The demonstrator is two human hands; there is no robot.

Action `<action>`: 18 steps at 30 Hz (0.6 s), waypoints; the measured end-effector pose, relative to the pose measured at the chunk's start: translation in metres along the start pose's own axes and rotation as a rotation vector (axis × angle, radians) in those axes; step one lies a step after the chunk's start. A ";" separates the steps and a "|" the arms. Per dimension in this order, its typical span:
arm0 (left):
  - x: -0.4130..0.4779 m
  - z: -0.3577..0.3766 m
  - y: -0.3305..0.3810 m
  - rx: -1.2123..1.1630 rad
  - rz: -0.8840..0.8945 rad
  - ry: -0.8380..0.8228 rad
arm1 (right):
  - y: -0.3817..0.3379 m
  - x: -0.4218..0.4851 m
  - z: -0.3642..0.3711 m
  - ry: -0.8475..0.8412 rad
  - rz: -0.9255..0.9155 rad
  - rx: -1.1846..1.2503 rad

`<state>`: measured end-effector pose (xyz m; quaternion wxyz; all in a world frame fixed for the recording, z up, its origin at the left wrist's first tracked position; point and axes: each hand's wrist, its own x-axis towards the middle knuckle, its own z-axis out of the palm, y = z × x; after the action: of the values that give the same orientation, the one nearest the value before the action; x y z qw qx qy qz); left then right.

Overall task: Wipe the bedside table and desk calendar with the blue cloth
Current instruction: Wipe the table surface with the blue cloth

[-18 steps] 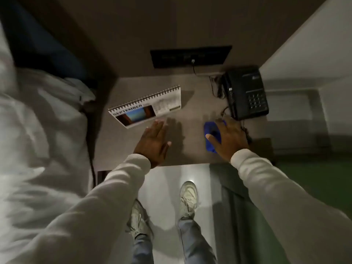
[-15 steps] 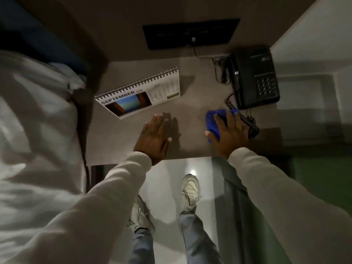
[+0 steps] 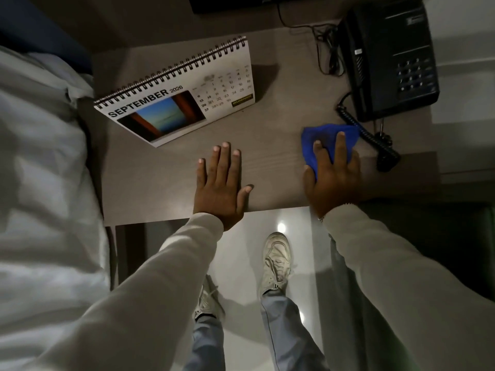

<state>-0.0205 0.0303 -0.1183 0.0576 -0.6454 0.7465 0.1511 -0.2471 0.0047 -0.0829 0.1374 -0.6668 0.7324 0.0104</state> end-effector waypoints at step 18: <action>0.021 -0.165 -0.109 0.178 0.354 0.258 | -0.122 -0.059 -0.005 0.246 0.156 1.028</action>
<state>0.1012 -0.0521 0.0158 -0.0089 -0.5106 0.8597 0.0087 -0.1246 0.0480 -0.0445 0.3585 -0.4533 0.7011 -0.4176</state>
